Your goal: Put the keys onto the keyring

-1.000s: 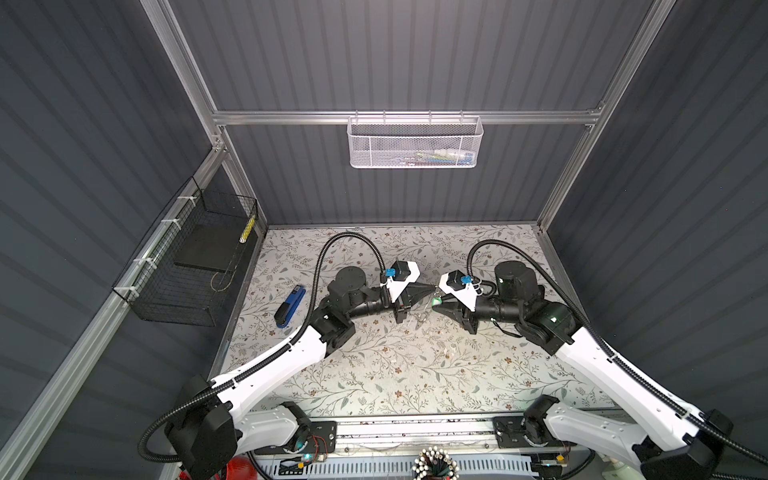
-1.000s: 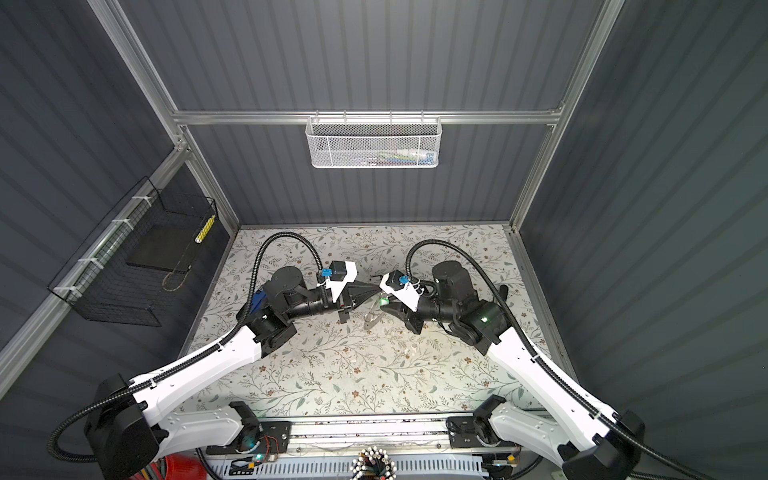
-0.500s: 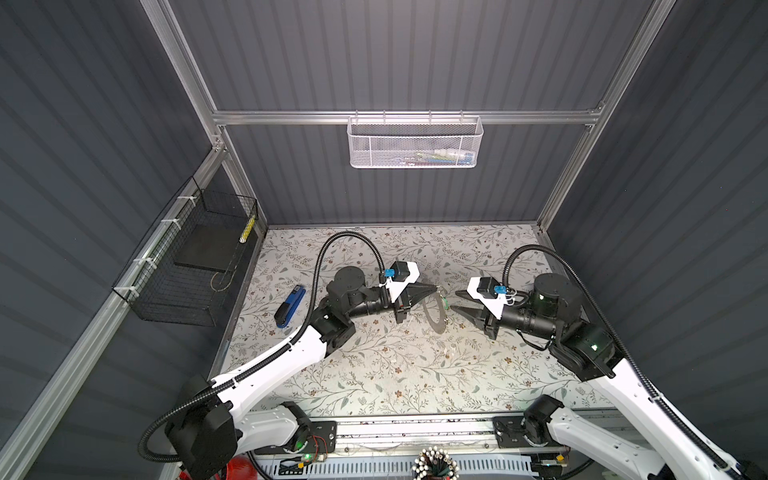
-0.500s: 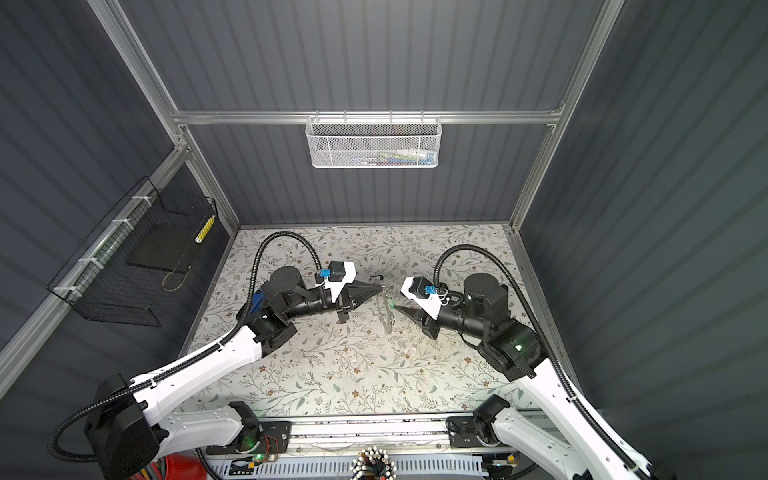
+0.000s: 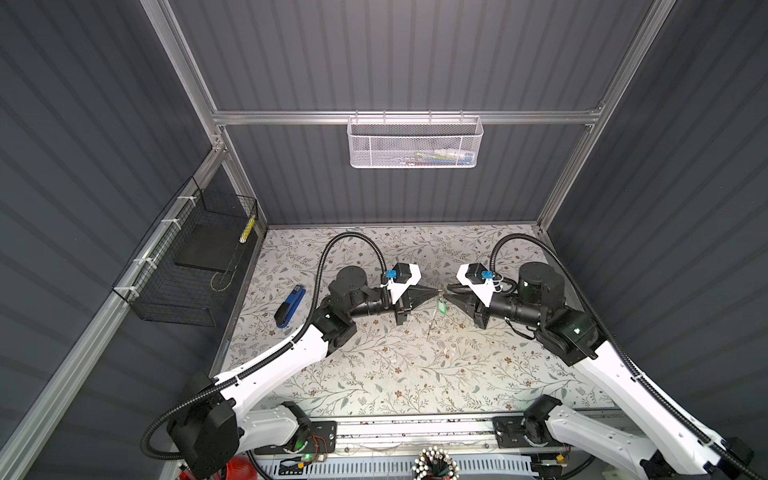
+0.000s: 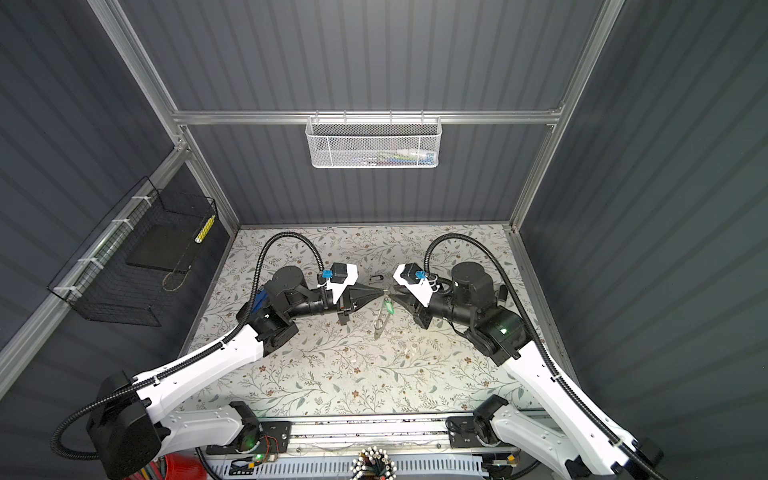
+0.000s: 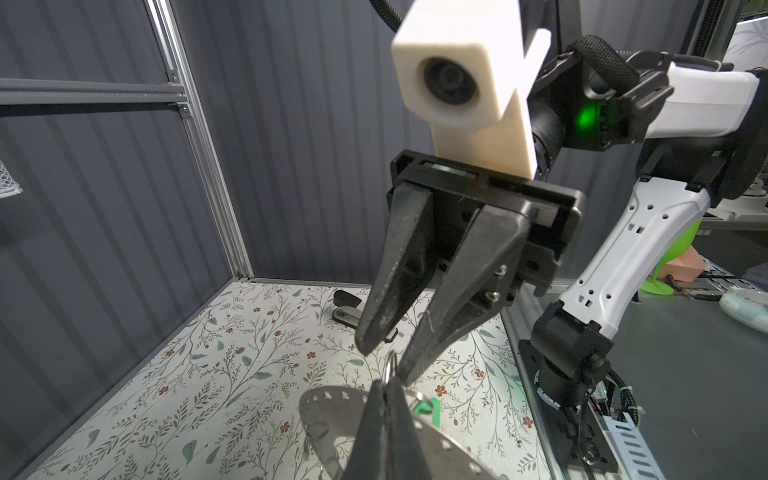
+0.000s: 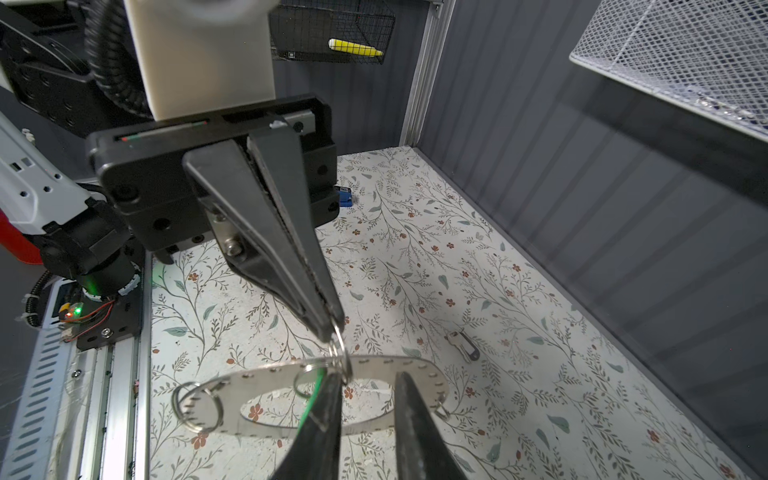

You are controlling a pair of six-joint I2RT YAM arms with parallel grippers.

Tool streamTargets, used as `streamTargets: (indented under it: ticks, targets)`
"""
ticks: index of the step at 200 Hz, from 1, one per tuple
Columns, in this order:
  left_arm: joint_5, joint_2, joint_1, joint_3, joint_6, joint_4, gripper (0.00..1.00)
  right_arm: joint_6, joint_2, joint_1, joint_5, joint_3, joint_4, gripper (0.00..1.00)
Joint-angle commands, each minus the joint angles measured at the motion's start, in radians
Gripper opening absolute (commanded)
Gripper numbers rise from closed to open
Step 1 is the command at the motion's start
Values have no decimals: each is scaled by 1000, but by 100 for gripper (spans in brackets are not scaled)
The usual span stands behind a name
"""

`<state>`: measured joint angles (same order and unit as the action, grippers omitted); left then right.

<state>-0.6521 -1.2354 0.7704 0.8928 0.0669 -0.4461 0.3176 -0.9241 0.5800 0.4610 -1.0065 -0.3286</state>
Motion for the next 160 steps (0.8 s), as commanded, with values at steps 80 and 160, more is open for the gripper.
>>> streamTargets:
  ticks: [80, 160]
  targets:
    - [-45, -8, -2, 46, 11, -7, 0, -9, -42, -3, 113, -49, -1, 7]
    - [64, -12, 0, 273, 456, 643, 27, 88, -95, -8, 51, -197, -353, 0]
